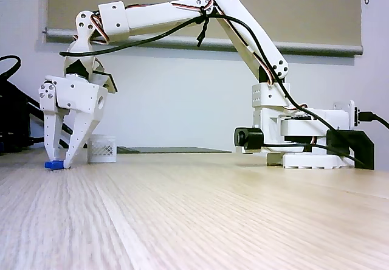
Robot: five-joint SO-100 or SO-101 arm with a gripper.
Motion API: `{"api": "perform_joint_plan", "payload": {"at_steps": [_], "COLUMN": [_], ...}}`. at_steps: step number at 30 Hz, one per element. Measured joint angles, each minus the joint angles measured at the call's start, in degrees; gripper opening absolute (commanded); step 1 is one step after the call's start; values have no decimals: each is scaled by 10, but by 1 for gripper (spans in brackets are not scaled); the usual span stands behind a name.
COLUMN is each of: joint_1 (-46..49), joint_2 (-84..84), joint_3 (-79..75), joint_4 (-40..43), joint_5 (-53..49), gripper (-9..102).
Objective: Grasp a peg and put it in the crate.
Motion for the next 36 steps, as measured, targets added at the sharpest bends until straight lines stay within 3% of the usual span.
{"api": "perform_joint_plan", "payload": {"at_steps": [7,13,26,31,36], "joint_1": [-11,-15,94,174,233], "joint_2": [62,250,653,679,620], "joint_3": [88,284,790,905,927], "joint_4": [-38,-156,-519,-698,-884], "joint_5": [-220,-404,-756,-900,-999], "gripper": [-1,-1,-1,-1,-1]}}
